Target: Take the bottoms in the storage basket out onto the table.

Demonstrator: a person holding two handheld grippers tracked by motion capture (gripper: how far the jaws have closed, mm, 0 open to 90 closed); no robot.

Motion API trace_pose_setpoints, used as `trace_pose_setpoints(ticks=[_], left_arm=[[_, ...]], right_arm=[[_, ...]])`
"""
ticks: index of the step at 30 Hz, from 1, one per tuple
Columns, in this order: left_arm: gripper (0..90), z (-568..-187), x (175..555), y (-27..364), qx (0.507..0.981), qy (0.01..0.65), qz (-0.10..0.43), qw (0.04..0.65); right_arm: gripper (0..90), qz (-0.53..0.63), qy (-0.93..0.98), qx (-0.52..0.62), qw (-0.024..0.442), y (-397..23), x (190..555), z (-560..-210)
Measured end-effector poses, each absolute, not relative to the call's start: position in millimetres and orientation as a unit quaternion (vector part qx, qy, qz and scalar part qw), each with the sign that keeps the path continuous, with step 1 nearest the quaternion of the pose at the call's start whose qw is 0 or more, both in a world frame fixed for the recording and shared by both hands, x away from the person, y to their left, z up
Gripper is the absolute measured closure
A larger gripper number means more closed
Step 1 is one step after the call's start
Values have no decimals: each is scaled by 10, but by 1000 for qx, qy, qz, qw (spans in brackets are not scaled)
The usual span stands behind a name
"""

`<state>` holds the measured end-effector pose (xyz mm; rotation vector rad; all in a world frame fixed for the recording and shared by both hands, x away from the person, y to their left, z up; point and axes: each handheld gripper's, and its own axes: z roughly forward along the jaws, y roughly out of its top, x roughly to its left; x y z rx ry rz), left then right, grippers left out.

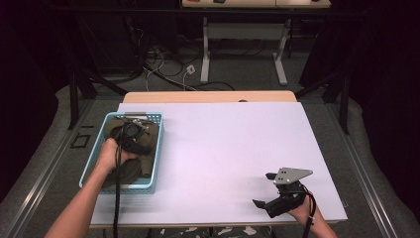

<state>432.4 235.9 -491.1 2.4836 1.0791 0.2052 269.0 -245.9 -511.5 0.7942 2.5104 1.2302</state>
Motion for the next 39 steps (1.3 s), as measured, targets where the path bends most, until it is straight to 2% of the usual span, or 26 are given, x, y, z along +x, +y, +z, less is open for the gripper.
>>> trace_pose_setpoints(ticks=[20, 24, 39], left_arm=[[745, -4703, 4166, 2432, 916, 310, 96, 234], [744, -4662, 4119, 2442, 929, 264, 104, 235], [748, -4531, 4094, 2498, 929, 257, 87, 250]], right_arm=[[24, 416, 860, 273, 114, -2461, 2703, -5127], [25, 414, 861, 273, 113, -2461, 2703, -5127], [25, 410, 863, 273, 112, -2458, 2703, -5130]])
